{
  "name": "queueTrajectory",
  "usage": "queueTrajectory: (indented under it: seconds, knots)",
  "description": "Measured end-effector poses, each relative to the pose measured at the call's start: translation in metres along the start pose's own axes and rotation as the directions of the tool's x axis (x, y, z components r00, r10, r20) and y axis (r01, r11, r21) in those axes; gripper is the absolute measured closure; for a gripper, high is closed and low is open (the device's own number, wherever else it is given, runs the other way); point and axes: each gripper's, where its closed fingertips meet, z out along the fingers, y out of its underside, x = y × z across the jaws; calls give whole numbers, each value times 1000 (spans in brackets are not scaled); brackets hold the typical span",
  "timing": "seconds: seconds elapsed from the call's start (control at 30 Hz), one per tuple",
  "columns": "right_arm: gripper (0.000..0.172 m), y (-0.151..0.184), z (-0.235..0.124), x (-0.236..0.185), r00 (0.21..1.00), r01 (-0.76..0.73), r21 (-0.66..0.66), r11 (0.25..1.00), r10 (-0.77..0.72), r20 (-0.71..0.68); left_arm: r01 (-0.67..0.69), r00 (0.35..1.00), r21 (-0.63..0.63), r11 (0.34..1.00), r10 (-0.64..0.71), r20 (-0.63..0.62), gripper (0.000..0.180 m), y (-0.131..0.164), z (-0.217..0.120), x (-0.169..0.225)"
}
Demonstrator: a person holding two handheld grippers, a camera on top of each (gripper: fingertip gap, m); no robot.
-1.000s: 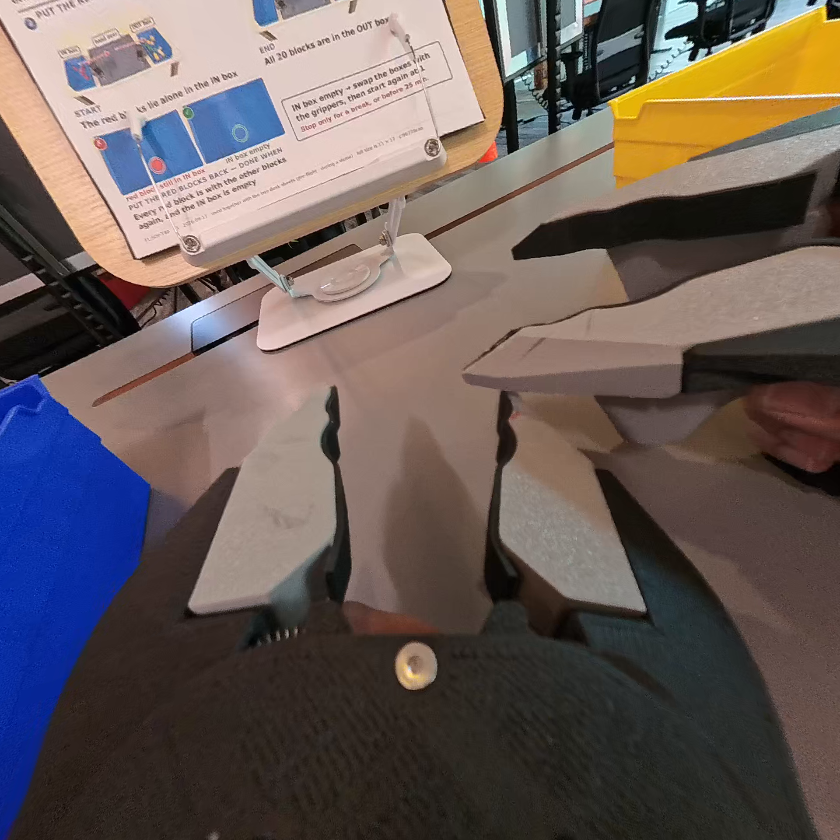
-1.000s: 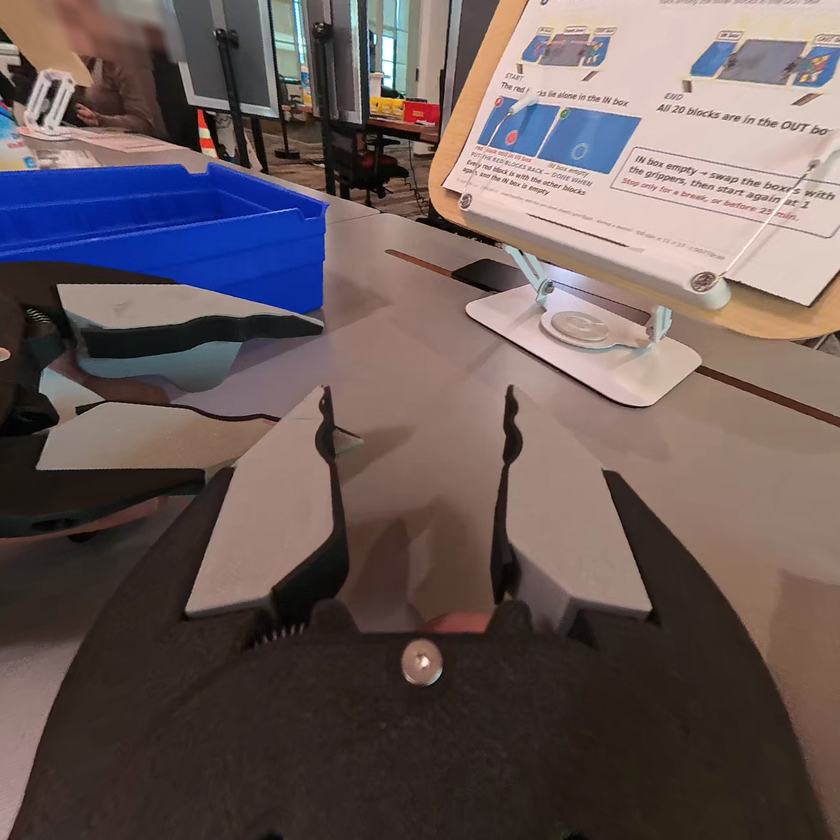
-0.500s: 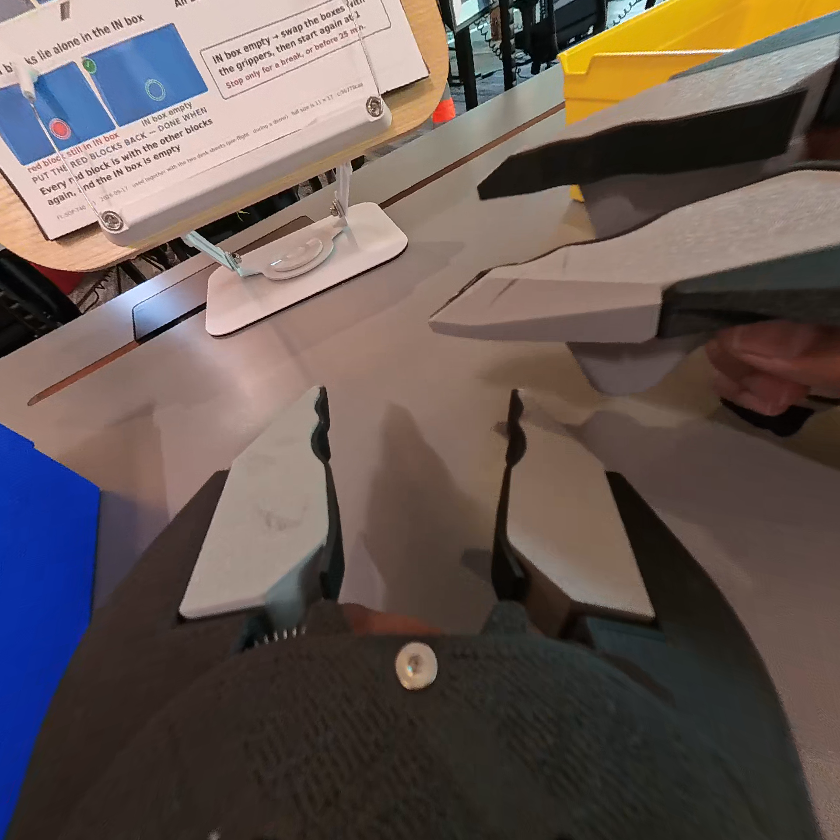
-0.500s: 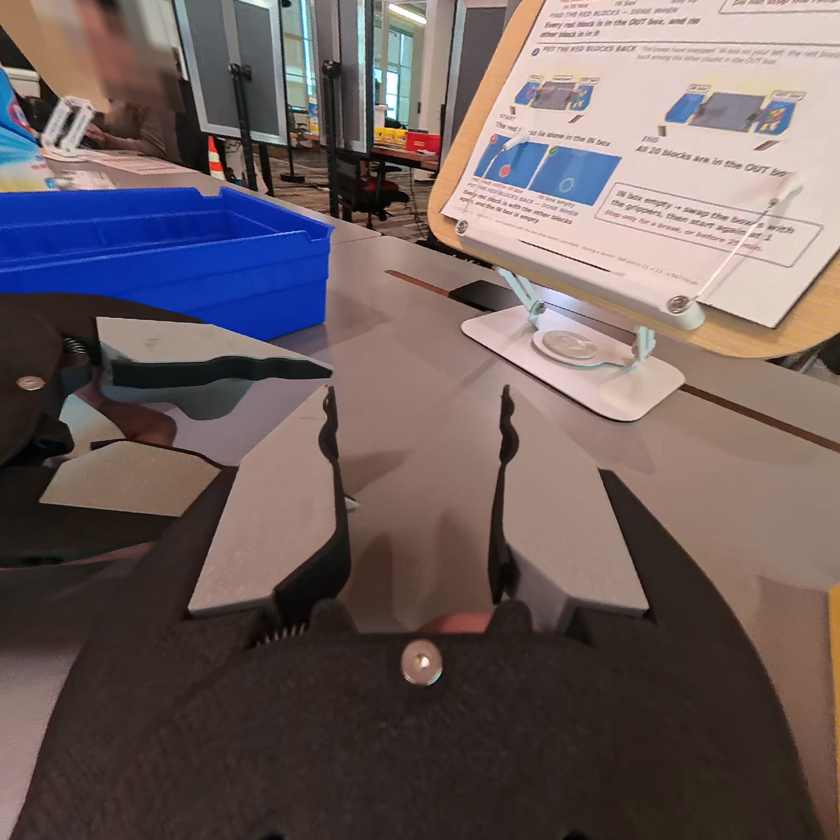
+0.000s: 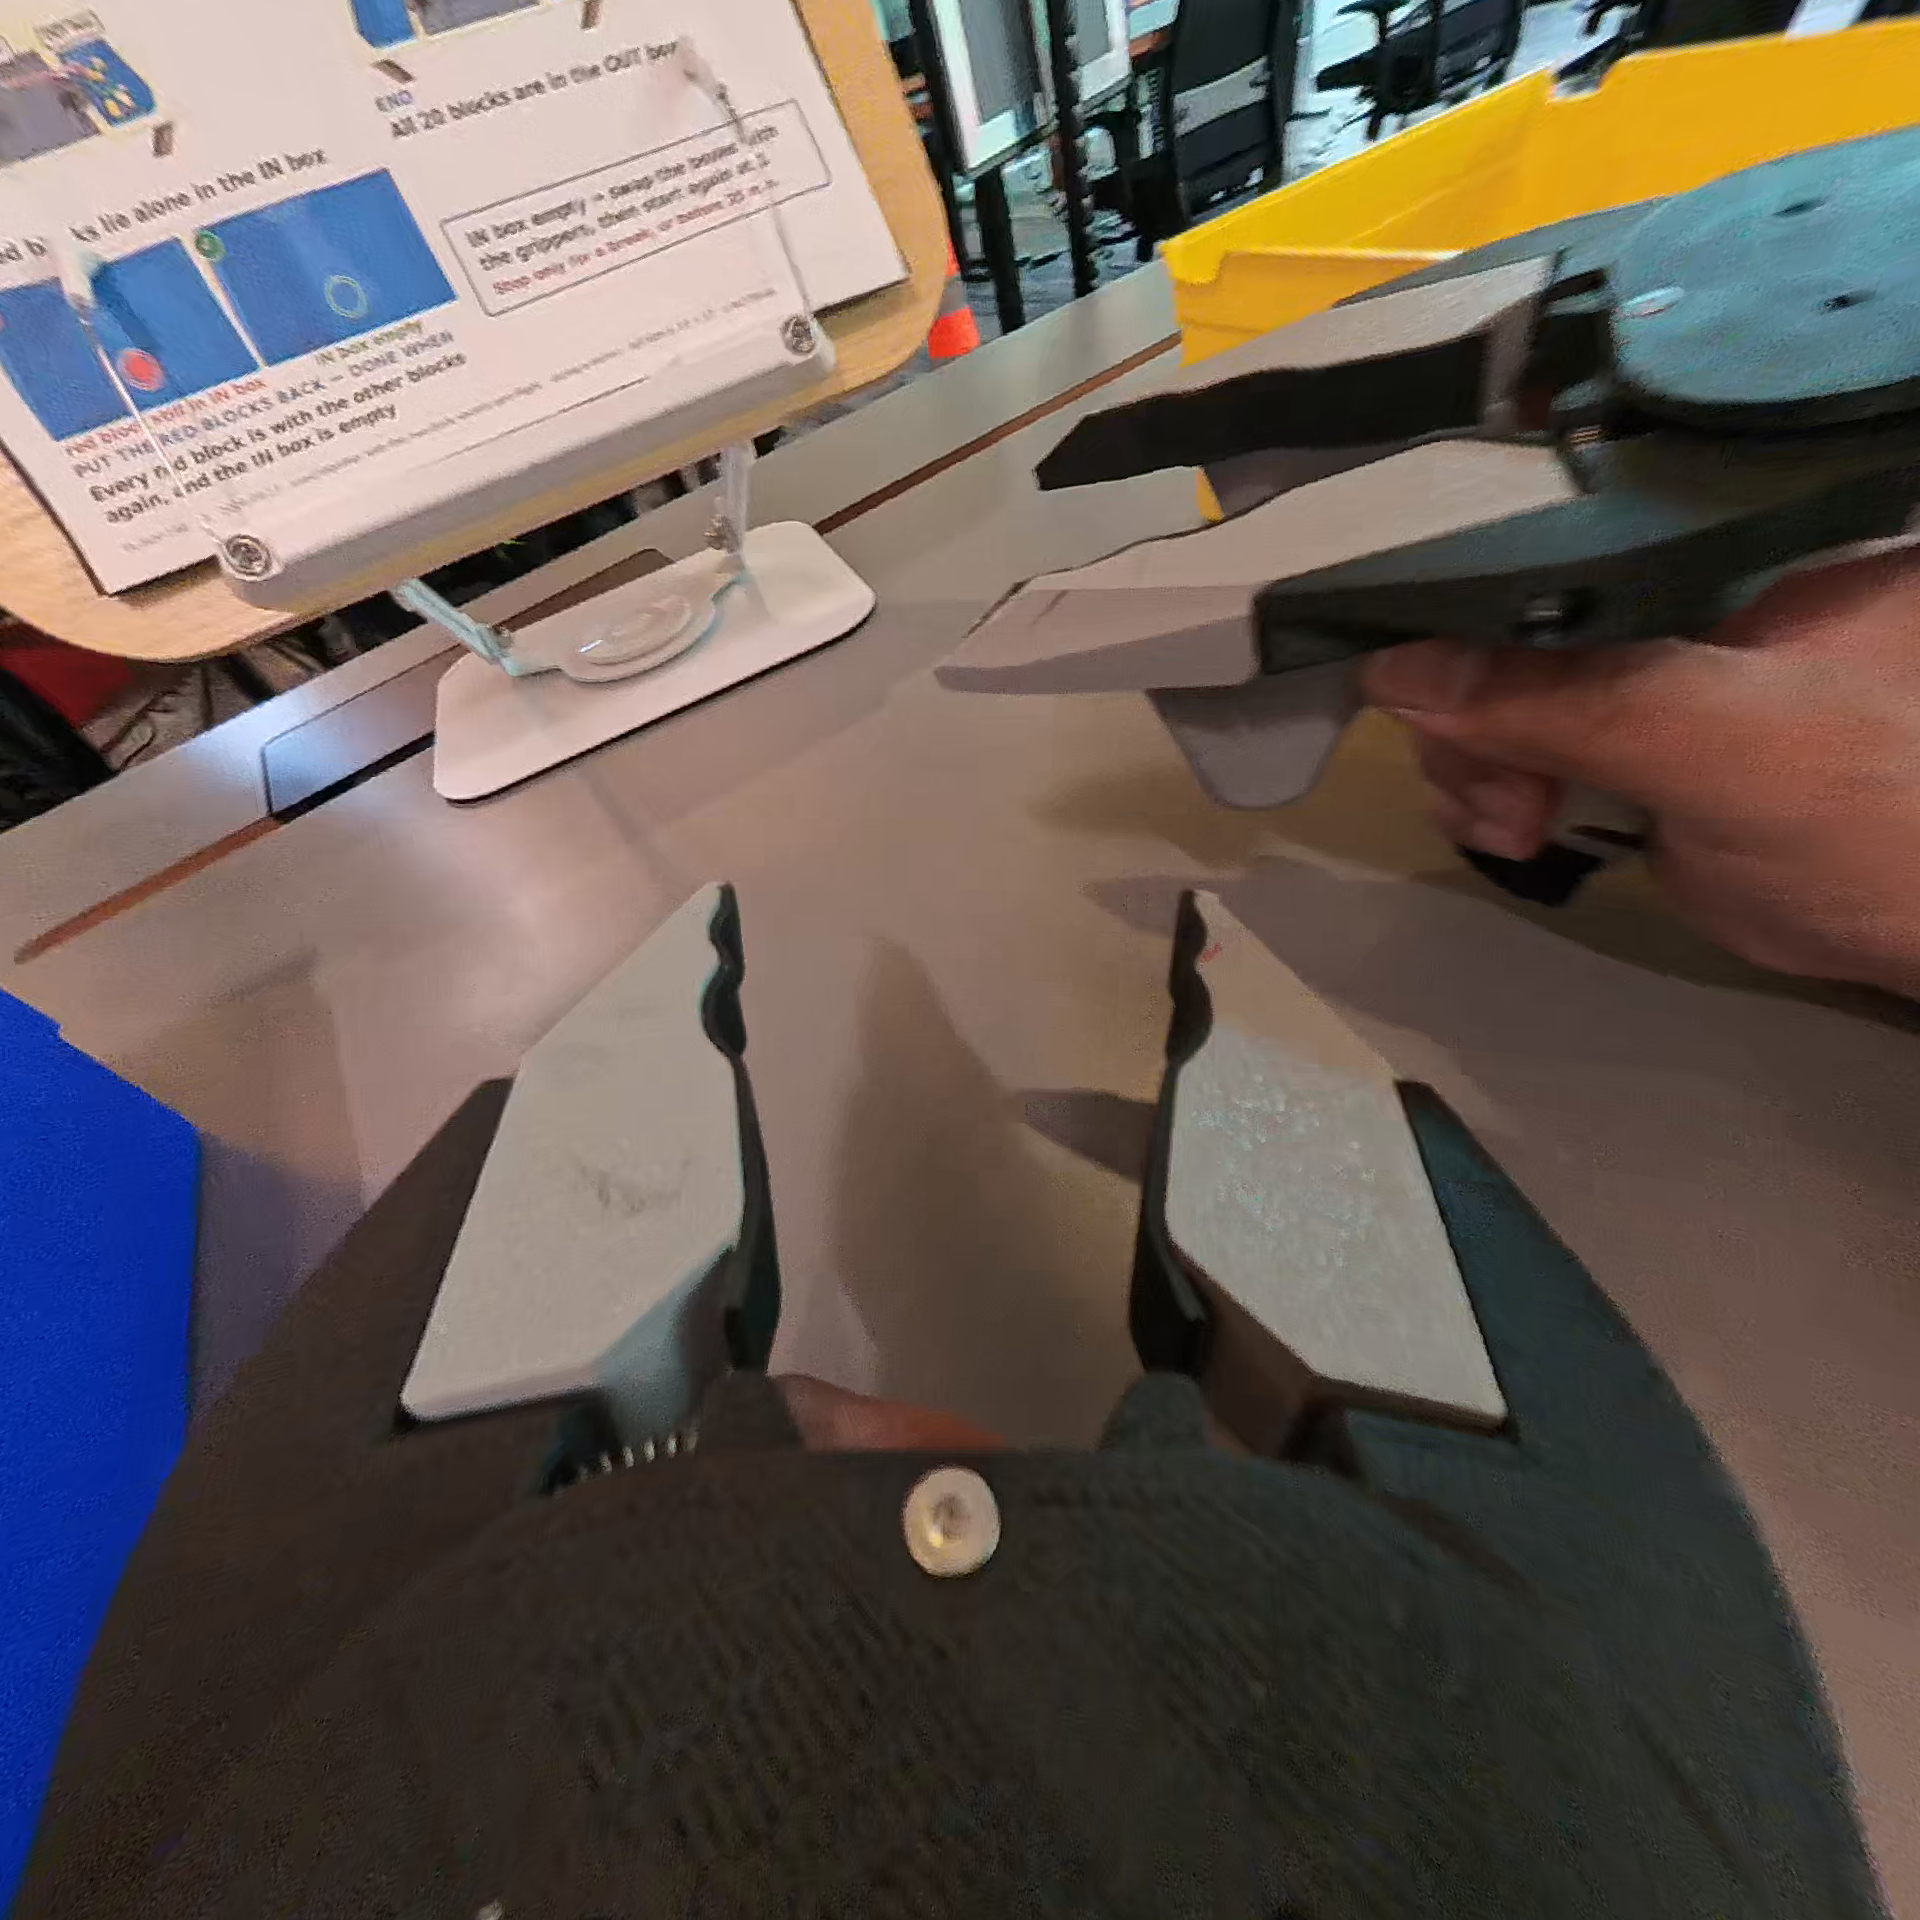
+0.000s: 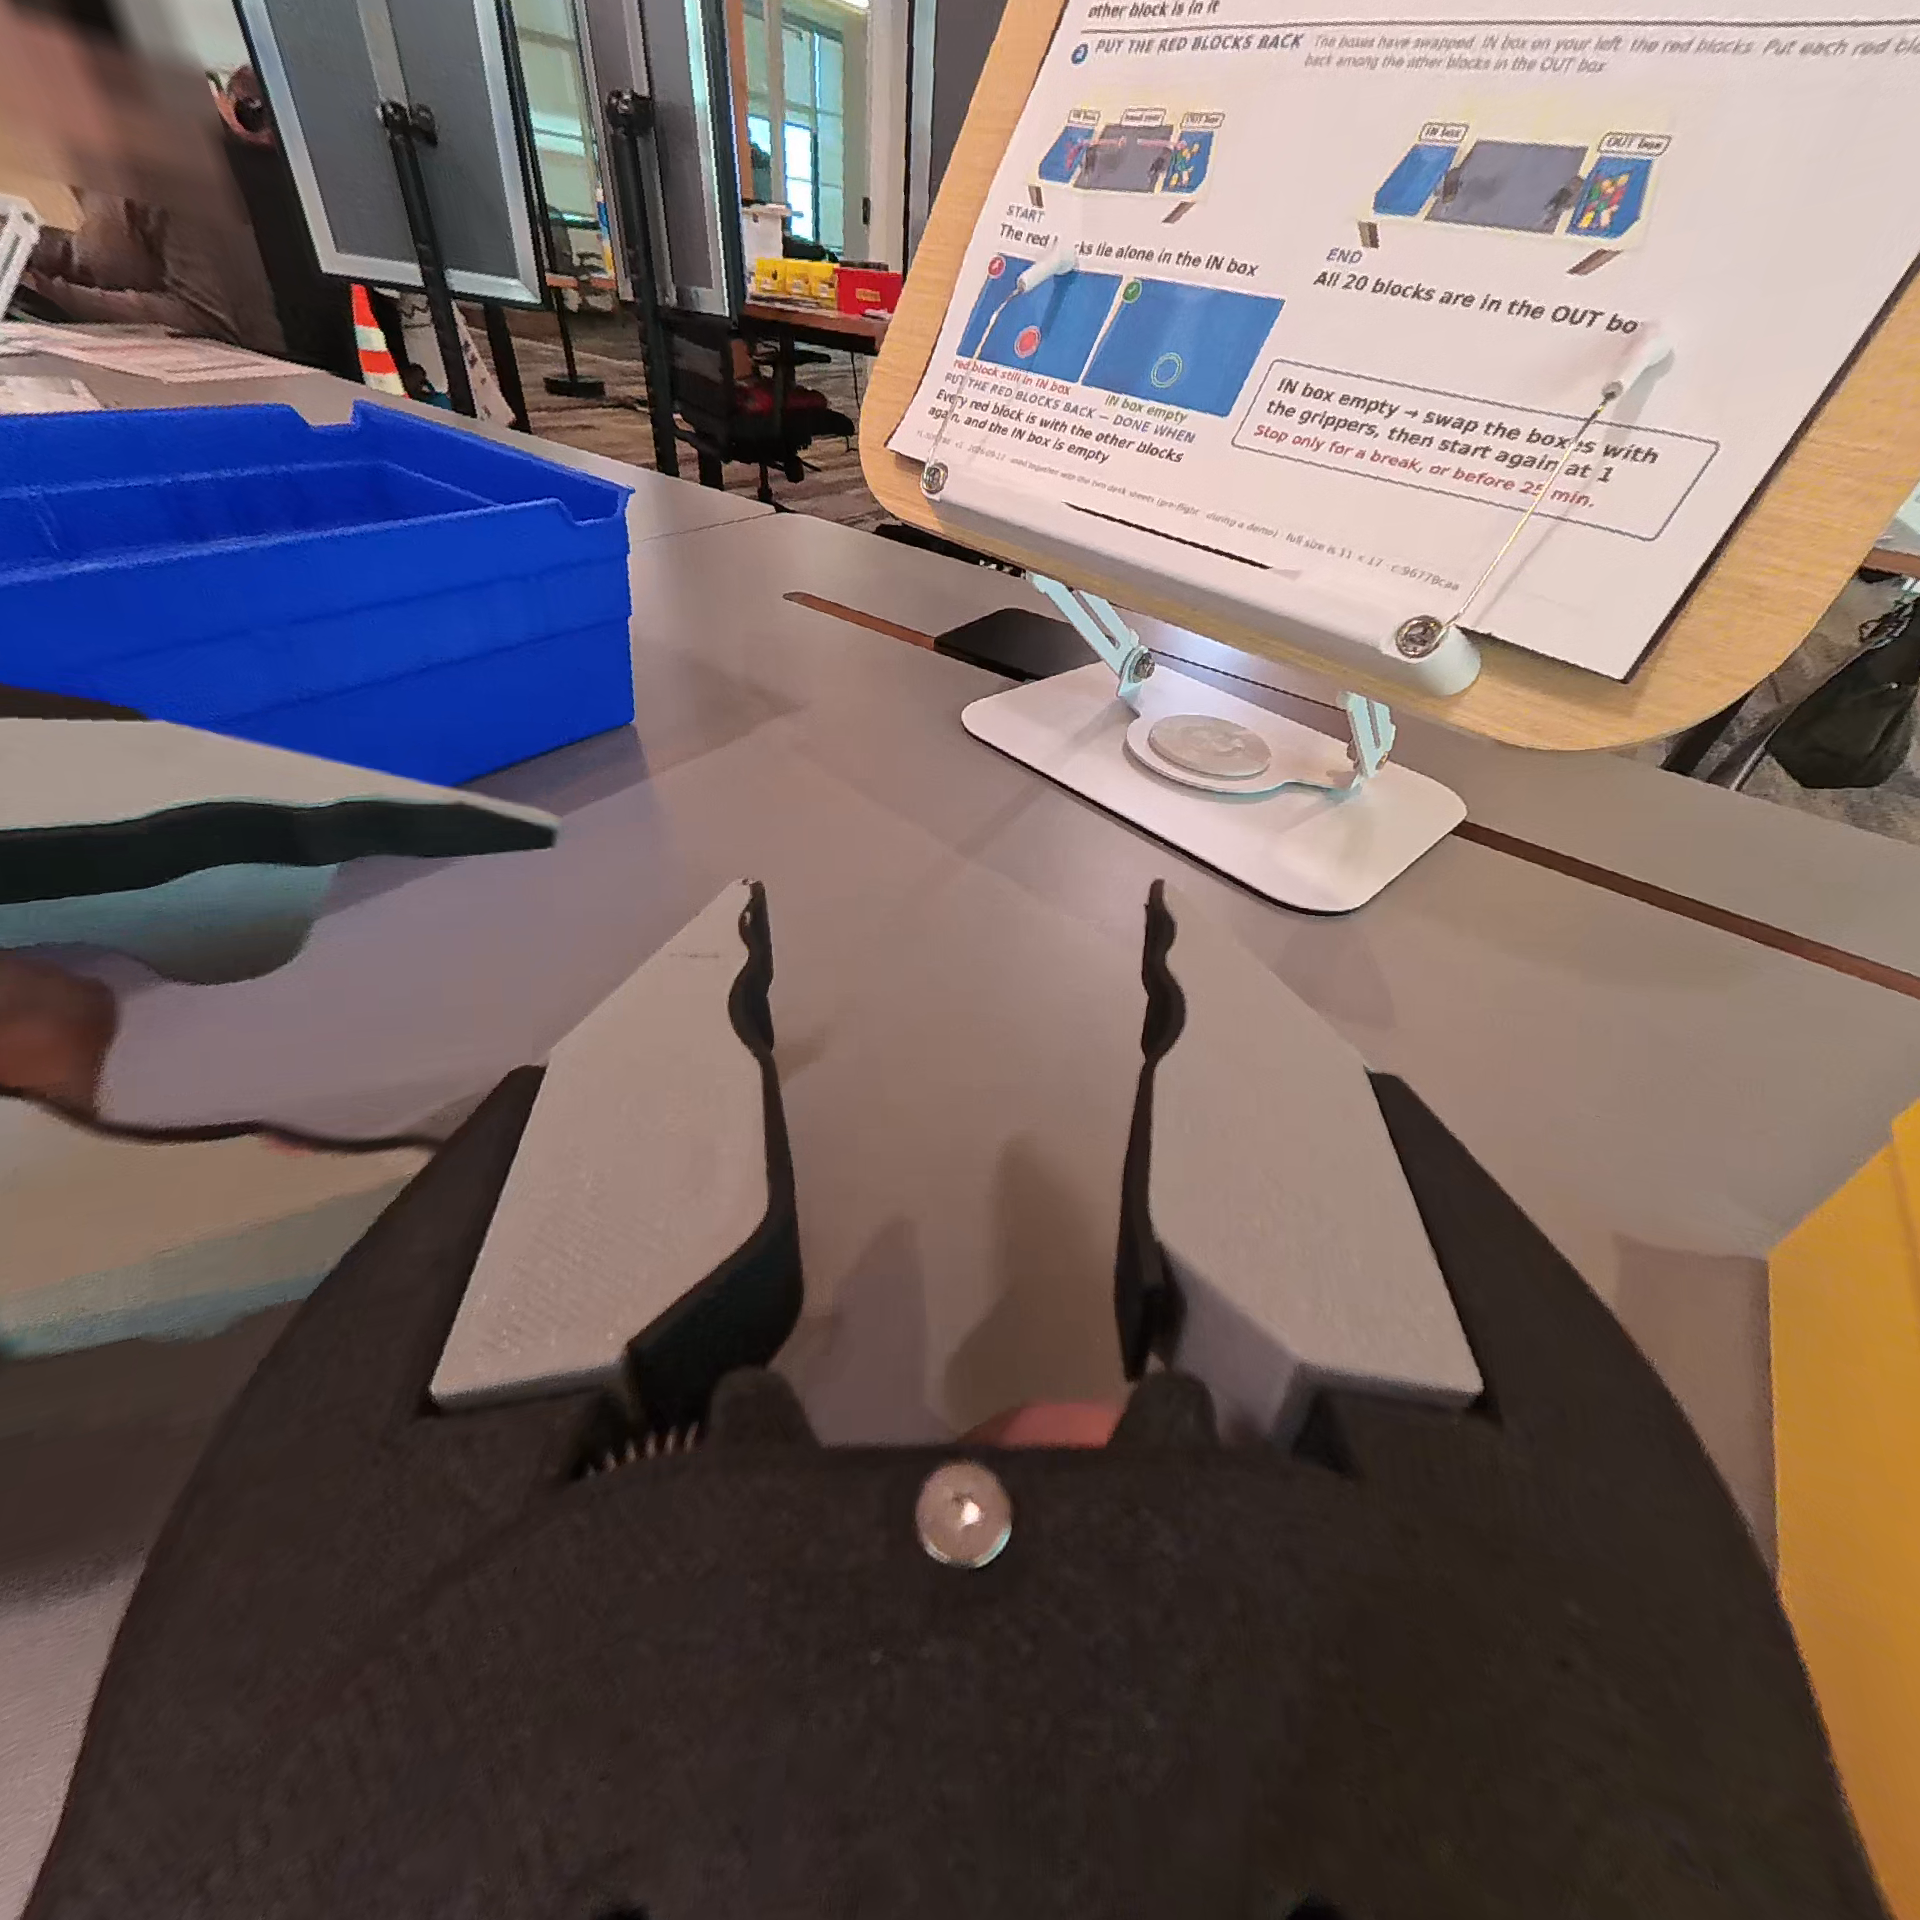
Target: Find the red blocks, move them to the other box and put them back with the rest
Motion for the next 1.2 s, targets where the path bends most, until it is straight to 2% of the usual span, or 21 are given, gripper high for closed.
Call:
queueTrajectory:
  seconds: [0.17,0.27,0.33,0.4,0.47,0.53,0.63,0.73,0.83,0.93,1.0,1.1,1.13,1.17,1.2]
  knots:
    - [102,-1,-2,1,1000,-22,-2,1000,22,1,-22,986,25,999,26,-166,98,-21,-68,14]
    - [103,0,-1,-1,998,-50,-11,999,50,23,22,974,83,996,-3,-226,104,-47,-119,-8]
    - [103,1,-1,-5,997,-66,-24,998,67,44,16,989,99,995,-2,-149,104,-56,-147,-57]
    - [103,1,-2,-10,995,-74,-27,997,76,64,40,999,100,994,-38,-18,102,-59,-170,-126]
    - [103,0,-3,-17,993,-73,-31,997,76,87,91,989,71,993,-99,112,102,-50,-189,-195]
    - [104,1,-3,-25,991,-65,-40,997,69,113,138,976,29,990,-141,167,103,-38,-197,-241]
    - [104,2,-1,-37,987,-47,-56,997,55,149,151,976,-108,983,-130,177,104,-16,-185,-274]
    - [105,3,-1,-44,984,-36,-67,997,47,172,133,991,-309,942,-123,53,104,15,-153,-264]
    - [105,2,-3,-44,985,-28,-63,998,38,170,77,991,-501,862,-119,-54,104,57,-122,-241]
    - [106,-4,-7,-42,985,-38,-42,998,45,169,1,992,-666,746,-87,-96,105,106,-102,-224]
    - [106,-8,-9,-42,985,-37,-27,999,41,165,-24,994,-725,688,-64,-94,106,129,-95,-219]
    - [107,-8,-11,-43,987,-13,-20,1000,16,159,-63,991,-783,618,-53,-122,127,150,-91,-208]
    - [107,-8,-11,-44,987,-4,-20,1000,7,161,-77,989,-791,607,-57,-140,135,152,-91,-204]
    - [109,-7,-11,-46,986,6,-20,1000,-2,165,-63,989,-776,627,-68,-135,142,148,-87,-203]
    - [111,-7,-12,-48,985,15,-20,1000,-11,171,-60,990,-786,615,-65,-127,142,149,-86,-204]
